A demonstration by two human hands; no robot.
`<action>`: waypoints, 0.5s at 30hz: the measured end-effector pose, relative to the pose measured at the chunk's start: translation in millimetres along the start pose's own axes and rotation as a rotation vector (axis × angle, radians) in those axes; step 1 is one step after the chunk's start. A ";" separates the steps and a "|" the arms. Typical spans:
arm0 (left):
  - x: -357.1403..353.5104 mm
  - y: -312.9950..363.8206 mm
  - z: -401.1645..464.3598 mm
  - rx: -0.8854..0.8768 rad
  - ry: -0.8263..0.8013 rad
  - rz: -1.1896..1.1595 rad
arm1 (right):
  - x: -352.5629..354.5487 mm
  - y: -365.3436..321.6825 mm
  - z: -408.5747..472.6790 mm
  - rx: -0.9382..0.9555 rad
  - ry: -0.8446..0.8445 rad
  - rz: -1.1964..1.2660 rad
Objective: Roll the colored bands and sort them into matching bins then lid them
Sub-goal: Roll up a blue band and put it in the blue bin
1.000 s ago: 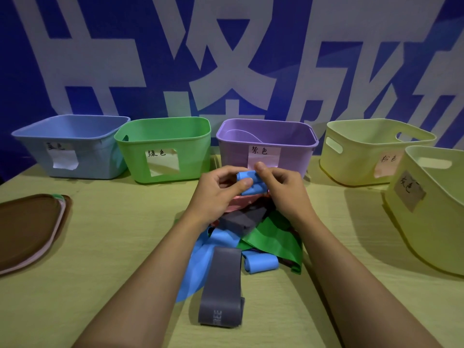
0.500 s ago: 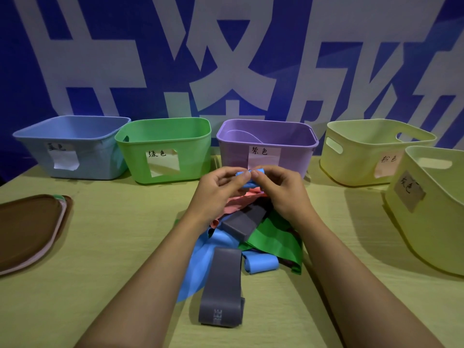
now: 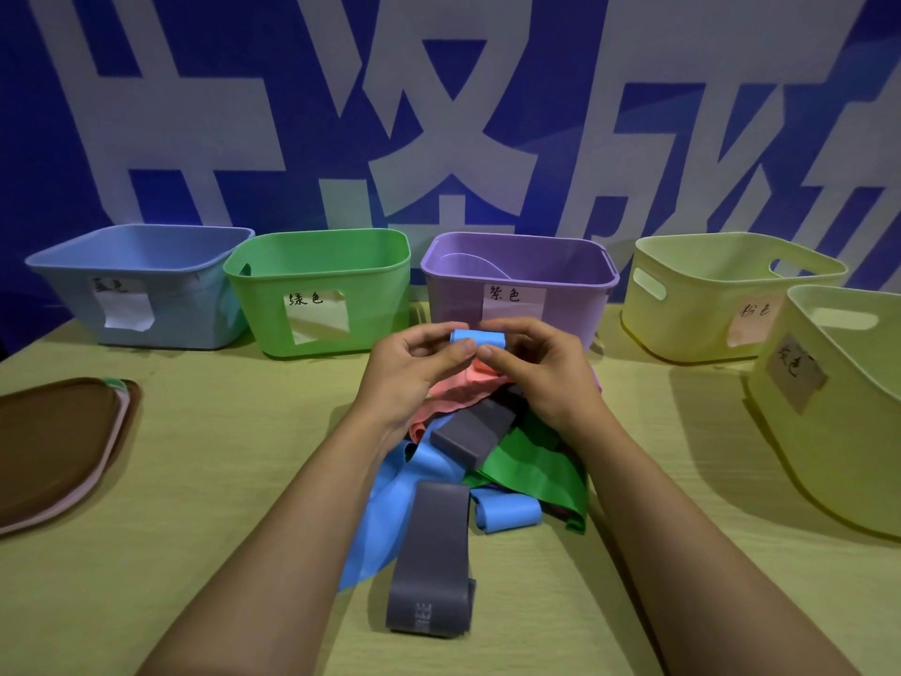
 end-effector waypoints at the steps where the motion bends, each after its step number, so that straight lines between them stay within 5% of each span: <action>1: 1.1 0.1 0.3 -0.004 -0.006 0.018 | 1.3 2.3 0.0 -0.014 -0.001 -0.008; 9: 1.5 6.4 -2.3 -0.042 -0.077 0.192 | 2.5 11.0 -1.4 -0.188 0.033 -0.003; 15: 0.7 8.6 -1.7 -0.093 -0.011 0.123 | 0.5 3.7 -0.8 -0.132 0.030 0.042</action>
Point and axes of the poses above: each hand's wrist, its own z-axis towards the middle knuckle, its own x-axis out of the back of the hand, y = z × x, the point moved 5 cm from there along z, towards the middle knuckle, and after that the axes turned 9 degrees about -y, right-handed, at the moved point
